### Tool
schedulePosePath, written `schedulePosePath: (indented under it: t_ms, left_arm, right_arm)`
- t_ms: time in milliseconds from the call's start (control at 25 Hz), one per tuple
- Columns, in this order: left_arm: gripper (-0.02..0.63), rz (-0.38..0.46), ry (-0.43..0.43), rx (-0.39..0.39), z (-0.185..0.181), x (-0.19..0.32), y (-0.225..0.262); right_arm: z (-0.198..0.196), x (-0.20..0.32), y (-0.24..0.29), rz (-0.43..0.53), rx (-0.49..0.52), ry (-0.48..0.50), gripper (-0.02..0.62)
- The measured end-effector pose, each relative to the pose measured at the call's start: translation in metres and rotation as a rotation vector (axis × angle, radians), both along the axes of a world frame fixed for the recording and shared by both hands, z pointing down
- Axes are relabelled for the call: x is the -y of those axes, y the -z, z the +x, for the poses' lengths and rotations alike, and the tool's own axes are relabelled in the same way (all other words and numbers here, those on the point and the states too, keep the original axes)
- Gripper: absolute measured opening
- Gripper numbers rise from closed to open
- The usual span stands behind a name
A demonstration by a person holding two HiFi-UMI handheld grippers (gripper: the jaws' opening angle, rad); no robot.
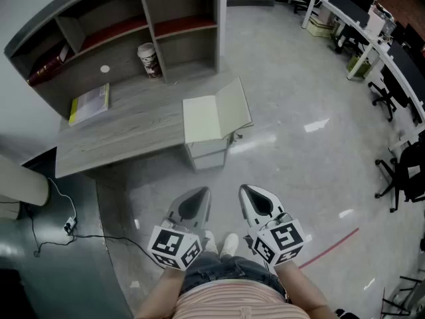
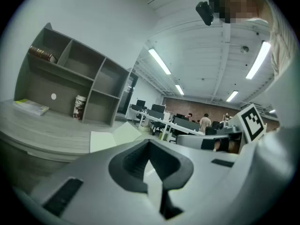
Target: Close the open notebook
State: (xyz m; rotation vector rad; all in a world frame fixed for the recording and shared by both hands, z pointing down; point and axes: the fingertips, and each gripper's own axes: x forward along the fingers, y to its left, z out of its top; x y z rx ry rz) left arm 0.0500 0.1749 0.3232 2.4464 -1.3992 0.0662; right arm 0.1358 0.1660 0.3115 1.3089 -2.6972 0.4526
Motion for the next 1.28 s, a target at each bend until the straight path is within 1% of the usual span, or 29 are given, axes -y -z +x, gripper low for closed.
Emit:
schedulePosePath:
  t_ms: [480, 720, 840, 1080, 1280]
  left_arm:
    - [0.012, -0.016, 0.005, 0.008, 0.001, -0.006, -0.006]
    - [0.011, -0.015, 0.010, 0.012, 0.006, -0.005, -0.006]
    - [0.012, -0.023, 0.017, 0.015, 0.010, -0.003, -0.009]
    - [0.012, -0.046, 0.048, 0.036, 0.015, -0.002, -0.017]
    - [0.012, -0.062, 0.084, 0.055, 0.013, 0.000, -0.019]
  right_arm:
    - [0.003, -0.005, -0.007, -0.013, 0.010, -0.011, 0.008]
    - [0.008, -0.004, -0.007, -0.019, 0.030, -0.005, 0.008]
    - [0.012, -0.003, -0.013, -0.038, 0.052, 0.001, 0.008]
    - [0.021, 0.001, -0.022, -0.074, 0.065, 0.024, 0.009]
    - [0.029, 0.009, -0.022, -0.079, 0.105, 0.018, 0.011]
